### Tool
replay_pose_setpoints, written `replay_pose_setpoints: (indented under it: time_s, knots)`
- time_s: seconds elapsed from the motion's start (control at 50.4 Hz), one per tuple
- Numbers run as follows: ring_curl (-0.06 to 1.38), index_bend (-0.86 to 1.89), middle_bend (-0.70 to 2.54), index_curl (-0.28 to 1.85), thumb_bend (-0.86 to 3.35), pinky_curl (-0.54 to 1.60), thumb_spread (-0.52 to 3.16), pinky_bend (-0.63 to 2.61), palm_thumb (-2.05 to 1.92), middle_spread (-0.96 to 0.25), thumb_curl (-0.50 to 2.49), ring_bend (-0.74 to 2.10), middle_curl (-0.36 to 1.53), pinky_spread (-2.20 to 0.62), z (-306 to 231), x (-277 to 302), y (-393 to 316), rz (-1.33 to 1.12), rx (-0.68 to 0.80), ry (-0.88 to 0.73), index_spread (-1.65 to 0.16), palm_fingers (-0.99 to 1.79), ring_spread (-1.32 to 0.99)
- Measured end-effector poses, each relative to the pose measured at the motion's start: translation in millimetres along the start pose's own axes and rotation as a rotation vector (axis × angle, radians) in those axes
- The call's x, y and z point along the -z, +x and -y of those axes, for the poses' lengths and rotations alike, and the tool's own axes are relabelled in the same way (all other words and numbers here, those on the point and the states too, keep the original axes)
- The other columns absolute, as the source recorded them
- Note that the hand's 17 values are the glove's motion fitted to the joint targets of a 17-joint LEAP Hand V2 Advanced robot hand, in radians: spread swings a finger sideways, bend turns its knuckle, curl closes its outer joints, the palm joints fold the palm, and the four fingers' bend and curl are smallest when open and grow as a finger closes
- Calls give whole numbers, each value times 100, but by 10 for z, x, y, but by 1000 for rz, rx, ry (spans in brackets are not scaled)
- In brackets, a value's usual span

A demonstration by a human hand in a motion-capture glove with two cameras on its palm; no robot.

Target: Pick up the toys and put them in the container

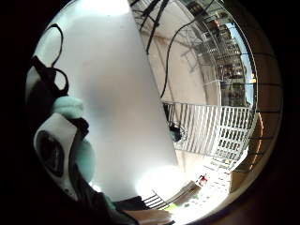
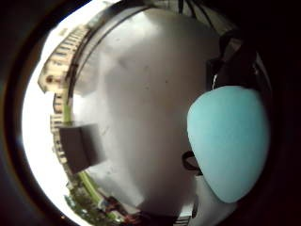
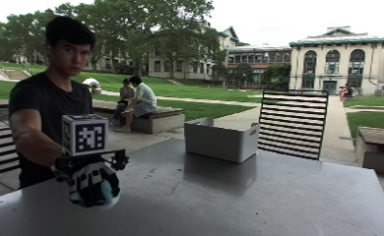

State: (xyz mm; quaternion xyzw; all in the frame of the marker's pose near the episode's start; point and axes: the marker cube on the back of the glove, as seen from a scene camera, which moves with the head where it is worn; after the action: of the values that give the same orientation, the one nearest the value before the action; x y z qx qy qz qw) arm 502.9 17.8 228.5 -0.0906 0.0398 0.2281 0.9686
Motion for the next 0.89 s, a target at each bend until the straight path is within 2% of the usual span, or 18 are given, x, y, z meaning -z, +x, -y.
replay_pose_setpoints:
  time_s: [0.218,0.476,0.615,0.892]
  knots:
    - [44,60,68,38,18,39,35,99,71,-38,76,111,59,-47,-67,832,-554,12,30,81,-26,100,-41]
    - [44,47,60,39,15,41,43,100,70,-43,83,107,60,-46,-213,1817,-1434,69,129,178,-31,99,-43]
    - [44,42,56,41,13,41,46,99,70,-44,86,105,61,-45,-459,2297,-2160,88,213,219,-33,100,-44]
    - [45,33,50,46,10,41,52,97,70,-47,92,102,63,-45,-1004,2809,-3692,131,379,276,-36,102,-44]
